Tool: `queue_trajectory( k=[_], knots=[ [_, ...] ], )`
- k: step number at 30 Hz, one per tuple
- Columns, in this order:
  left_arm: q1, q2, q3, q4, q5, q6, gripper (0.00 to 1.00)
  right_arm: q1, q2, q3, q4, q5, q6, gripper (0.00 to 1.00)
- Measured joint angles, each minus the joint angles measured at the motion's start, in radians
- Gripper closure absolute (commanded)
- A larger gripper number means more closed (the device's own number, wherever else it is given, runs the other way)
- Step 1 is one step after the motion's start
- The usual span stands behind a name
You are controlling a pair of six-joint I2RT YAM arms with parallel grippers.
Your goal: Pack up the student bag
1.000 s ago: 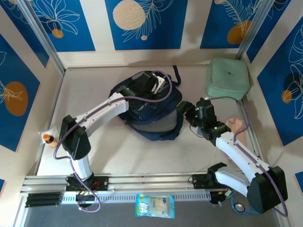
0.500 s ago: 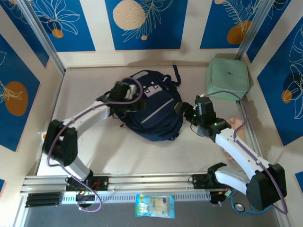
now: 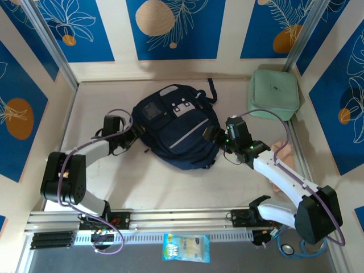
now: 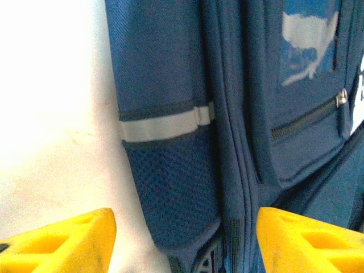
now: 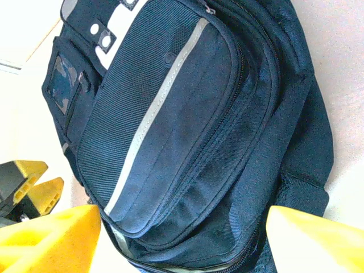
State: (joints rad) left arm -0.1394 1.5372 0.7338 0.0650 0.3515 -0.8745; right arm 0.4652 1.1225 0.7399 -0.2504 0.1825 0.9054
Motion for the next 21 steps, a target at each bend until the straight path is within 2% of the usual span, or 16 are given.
queue_trajectory(
  k=[4, 8, 11, 18, 21],
  knots=[
    [0.0, 0.073, 0.019, 0.034, 0.008, -0.026, 0.44, 0.004, 0.011, 0.001, 0.002, 0.0, 0.003, 0.23],
    [0.0, 0.135, 0.037, 0.084, 0.028, -0.048, 0.53, 0.008, 0.022, 0.001, 0.003, -0.007, 0.004, 0.23],
    [0.0, 0.169, 0.05, 0.111, 0.045, -0.063, 0.55, 0.012, 0.039, 0.001, 0.003, -0.012, 0.008, 0.24],
    [0.0, 0.202, 0.066, 0.116, 0.048, -0.071, 0.61, 0.023, 0.091, 0.001, 0.013, -0.037, 0.02, 0.24],
    [-0.001, 0.22, 0.068, 0.122, 0.05, -0.072, 0.67, 0.025, 0.115, 0.001, 0.024, -0.051, 0.025, 0.24]
  ],
)
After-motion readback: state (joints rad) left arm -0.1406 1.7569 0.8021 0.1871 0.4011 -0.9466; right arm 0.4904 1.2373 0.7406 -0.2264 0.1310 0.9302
